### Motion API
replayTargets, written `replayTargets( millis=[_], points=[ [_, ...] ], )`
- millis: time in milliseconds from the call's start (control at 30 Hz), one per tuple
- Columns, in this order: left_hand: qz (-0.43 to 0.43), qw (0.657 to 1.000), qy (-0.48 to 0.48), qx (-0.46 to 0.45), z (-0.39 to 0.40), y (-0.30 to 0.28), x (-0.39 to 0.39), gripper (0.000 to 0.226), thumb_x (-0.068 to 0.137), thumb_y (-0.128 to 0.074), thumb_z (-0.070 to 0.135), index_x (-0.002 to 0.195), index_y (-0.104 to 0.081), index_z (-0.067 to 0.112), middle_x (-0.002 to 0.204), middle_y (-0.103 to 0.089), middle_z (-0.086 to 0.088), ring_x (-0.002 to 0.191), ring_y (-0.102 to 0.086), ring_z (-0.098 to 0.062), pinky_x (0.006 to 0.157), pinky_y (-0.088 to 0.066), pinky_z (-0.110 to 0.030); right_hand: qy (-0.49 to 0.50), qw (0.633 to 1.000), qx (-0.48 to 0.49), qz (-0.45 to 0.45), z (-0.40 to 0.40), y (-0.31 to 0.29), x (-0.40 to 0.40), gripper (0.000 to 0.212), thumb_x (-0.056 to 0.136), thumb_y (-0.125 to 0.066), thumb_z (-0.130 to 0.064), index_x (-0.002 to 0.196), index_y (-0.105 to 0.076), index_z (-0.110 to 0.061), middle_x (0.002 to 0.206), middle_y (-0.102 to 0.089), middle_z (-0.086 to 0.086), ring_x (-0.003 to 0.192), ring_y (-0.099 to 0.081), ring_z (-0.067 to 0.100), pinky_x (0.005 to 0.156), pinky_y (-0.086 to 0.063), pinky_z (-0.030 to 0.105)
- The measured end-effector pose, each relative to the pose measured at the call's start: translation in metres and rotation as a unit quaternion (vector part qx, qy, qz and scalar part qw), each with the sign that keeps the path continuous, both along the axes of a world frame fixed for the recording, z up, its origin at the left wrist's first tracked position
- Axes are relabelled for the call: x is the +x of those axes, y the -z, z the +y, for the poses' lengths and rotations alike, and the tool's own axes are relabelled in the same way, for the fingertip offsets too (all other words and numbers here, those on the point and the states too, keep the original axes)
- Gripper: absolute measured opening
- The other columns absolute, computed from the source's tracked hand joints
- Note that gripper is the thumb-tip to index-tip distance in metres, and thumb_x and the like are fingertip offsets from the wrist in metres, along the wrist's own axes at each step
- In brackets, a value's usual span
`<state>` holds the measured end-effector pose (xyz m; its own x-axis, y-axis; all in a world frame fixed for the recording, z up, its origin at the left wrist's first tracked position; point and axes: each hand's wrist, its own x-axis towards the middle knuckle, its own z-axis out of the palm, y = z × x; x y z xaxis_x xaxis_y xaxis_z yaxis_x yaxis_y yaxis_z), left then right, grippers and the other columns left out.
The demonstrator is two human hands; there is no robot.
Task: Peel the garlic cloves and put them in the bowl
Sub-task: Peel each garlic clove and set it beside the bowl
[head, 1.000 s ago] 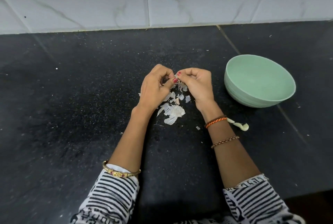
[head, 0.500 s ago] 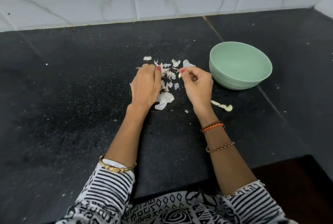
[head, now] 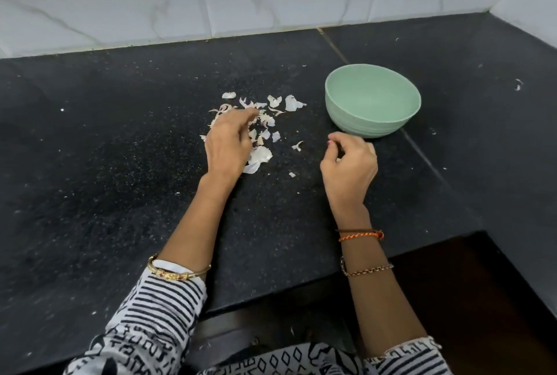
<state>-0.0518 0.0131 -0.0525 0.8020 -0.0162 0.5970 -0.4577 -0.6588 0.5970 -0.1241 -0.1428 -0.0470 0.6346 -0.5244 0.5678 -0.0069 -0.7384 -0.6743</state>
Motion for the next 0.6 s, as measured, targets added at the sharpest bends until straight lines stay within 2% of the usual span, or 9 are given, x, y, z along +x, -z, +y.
replayTargets(
  millis=[100, 167, 233, 367, 467, 533, 600],
  points=[
    [-0.025, 1.000, 0.008, -0.012, -0.001, -0.001, 0.000, 0.045, 0.074, -0.042, -0.013, 0.104, -0.069, 0.004, 0.102, -0.070, -0.011, 0.090, -0.066, -0.027, 0.080, -0.047, -0.024, 0.029, 1.000, 0.005, 0.005, -0.006, 0.005, -0.012, 0.024, 0.071, -0.053, 0.005, 0.084, -0.072, -0.001, 0.082, -0.071, 0.012, 0.076, -0.060, 0.035, 0.073, -0.044, 0.036],
    [-0.023, 1.000, 0.016, -0.012, -0.002, -0.003, -0.001, 0.047, 0.072, -0.041, -0.015, 0.104, -0.069, 0.005, 0.104, -0.069, -0.010, 0.091, -0.065, -0.026, 0.078, -0.045, -0.021, 0.038, 0.998, 0.022, 0.039, -0.007, 0.004, -0.017, 0.027, 0.074, -0.053, 0.007, 0.089, -0.072, -0.002, 0.088, -0.072, 0.012, 0.084, -0.058, 0.034, 0.078, -0.039, 0.033],
    [-0.010, 1.000, 0.019, -0.005, -0.002, -0.002, -0.001, 0.044, 0.073, -0.045, -0.013, 0.104, -0.069, 0.007, 0.105, -0.067, -0.010, 0.091, -0.064, -0.026, 0.075, -0.046, -0.024, 0.038, 0.998, 0.035, 0.046, -0.008, 0.001, -0.018, 0.028, 0.075, -0.053, 0.007, 0.092, -0.072, -0.003, 0.092, -0.071, 0.011, 0.088, -0.057, 0.033, 0.080, -0.039, 0.034],
    [-0.018, 1.000, 0.017, -0.020, 0.001, -0.002, 0.000, 0.022, 0.085, -0.054, 0.003, 0.100, -0.070, 0.007, 0.097, -0.067, -0.011, 0.085, -0.063, -0.025, 0.075, -0.050, -0.033, 0.008, 0.999, 0.046, 0.023, -0.002, -0.002, -0.013, 0.024, 0.073, -0.054, 0.004, 0.087, -0.072, -0.005, 0.087, -0.070, 0.009, 0.083, -0.057, 0.031, 0.077, -0.044, 0.038],
    [-0.024, 0.998, 0.000, -0.057, 0.001, -0.005, 0.000, 0.024, 0.092, -0.050, 0.014, 0.107, -0.069, 0.008, 0.094, -0.069, -0.010, 0.084, -0.063, -0.023, 0.077, -0.050, -0.034, -0.045, 0.999, 0.026, 0.003, 0.006, -0.006, -0.004, 0.018, 0.072, -0.056, 0.001, 0.080, -0.070, -0.008, 0.080, -0.069, 0.006, 0.076, -0.057, 0.027, 0.073, -0.042, 0.032],
    [-0.028, 0.997, -0.008, -0.078, 0.000, -0.004, 0.001, 0.026, 0.090, -0.048, 0.008, 0.109, -0.067, 0.006, 0.095, -0.069, -0.011, 0.086, -0.063, -0.025, 0.079, -0.050, -0.036, -0.088, 0.996, 0.013, 0.006, 0.011, -0.013, 0.005, 0.017, 0.075, -0.056, -0.003, 0.082, -0.070, -0.009, 0.081, -0.069, 0.004, 0.077, -0.056, 0.022, 0.075, -0.037, 0.025],
    [-0.022, 0.996, -0.016, -0.085, 0.003, -0.003, 0.004, 0.041, 0.079, -0.043, -0.008, 0.110, -0.066, 0.005, 0.098, -0.065, -0.013, 0.091, -0.061, -0.027, 0.082, -0.050, -0.035, -0.134, 0.991, 0.007, 0.022, 0.020, -0.019, 0.019, 0.016, 0.078, -0.057, -0.004, 0.086, -0.070, -0.010, 0.082, -0.068, 0.004, 0.078, -0.055, 0.020, 0.072, -0.031, 0.019]
  ],
)
